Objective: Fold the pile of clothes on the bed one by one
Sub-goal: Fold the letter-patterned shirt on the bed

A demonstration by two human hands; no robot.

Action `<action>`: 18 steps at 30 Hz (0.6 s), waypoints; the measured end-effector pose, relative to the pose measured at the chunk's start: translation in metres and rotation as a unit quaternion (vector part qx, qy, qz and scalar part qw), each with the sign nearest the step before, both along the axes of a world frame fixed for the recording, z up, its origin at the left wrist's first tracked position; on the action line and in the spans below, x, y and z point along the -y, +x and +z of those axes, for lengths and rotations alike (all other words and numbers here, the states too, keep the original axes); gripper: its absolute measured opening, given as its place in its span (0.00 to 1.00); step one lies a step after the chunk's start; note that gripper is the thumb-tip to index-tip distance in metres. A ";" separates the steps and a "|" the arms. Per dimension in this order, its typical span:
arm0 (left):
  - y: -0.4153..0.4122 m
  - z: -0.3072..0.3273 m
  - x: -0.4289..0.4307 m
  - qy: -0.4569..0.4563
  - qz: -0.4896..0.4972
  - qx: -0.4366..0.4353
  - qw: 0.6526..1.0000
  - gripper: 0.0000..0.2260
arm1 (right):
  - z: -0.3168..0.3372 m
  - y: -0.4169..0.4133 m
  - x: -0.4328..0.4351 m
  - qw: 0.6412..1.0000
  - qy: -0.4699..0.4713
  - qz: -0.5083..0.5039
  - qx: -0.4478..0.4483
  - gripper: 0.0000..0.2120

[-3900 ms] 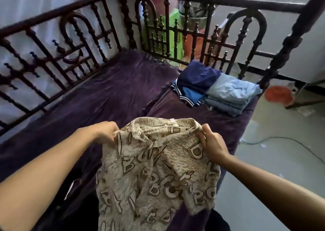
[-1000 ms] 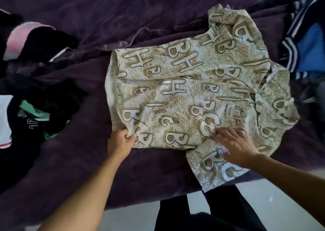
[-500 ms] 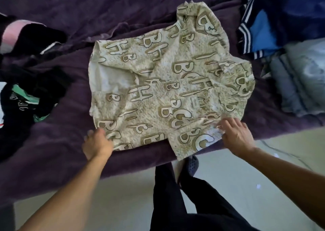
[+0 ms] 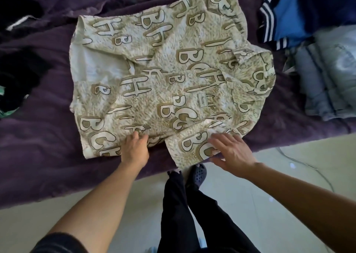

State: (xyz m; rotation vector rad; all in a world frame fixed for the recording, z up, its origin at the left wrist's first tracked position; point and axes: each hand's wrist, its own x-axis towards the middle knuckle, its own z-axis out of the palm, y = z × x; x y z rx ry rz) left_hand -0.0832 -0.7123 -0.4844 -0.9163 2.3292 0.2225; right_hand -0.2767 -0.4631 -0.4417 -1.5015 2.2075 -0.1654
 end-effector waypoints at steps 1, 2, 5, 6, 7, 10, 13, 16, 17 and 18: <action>-0.003 -0.003 -0.001 -0.012 0.012 -0.010 1.000 0.22 | -0.002 -0.002 0.006 1.000 0.007 0.012 -0.013 0.24; -0.005 -0.006 -0.001 -0.021 0.024 -0.022 0.999 0.19 | -0.003 -0.003 0.014 1.000 0.005 0.027 -0.014 0.22; -0.006 -0.010 0.001 -0.021 0.041 -0.053 0.998 0.11 | -0.011 0.000 0.020 0.998 -0.036 0.058 0.009 0.05; -0.004 -0.010 0.002 -0.015 0.036 -0.061 0.997 0.10 | -0.010 0.001 0.015 0.997 -0.039 0.057 0.031 0.05; 0.000 -0.008 0.002 -0.008 0.027 -0.067 0.997 0.11 | -0.008 0.001 0.008 0.996 -0.034 0.056 0.052 0.07; 0.016 0.005 0.000 -0.005 0.006 -0.079 0.997 0.14 | 0.008 -0.003 -0.019 0.995 -0.038 0.042 0.079 0.07; 0.031 0.025 0.006 -0.007 0.040 -0.084 0.996 0.15 | 0.034 -0.019 -0.028 0.992 -0.048 -0.078 0.084 0.06; 0.039 0.045 0.022 -0.017 0.074 -0.110 0.991 0.13 | 0.062 -0.047 -0.005 0.961 -0.079 -0.240 0.109 0.06; 0.038 0.051 0.030 -0.014 0.100 -0.139 0.985 0.12 | 0.071 -0.059 0.010 0.946 -0.104 -0.283 0.118 0.05; 0.036 0.057 0.040 -0.007 0.132 -0.165 0.977 0.12 | 0.081 -0.071 0.027 0.932 -0.129 -0.317 0.124 0.07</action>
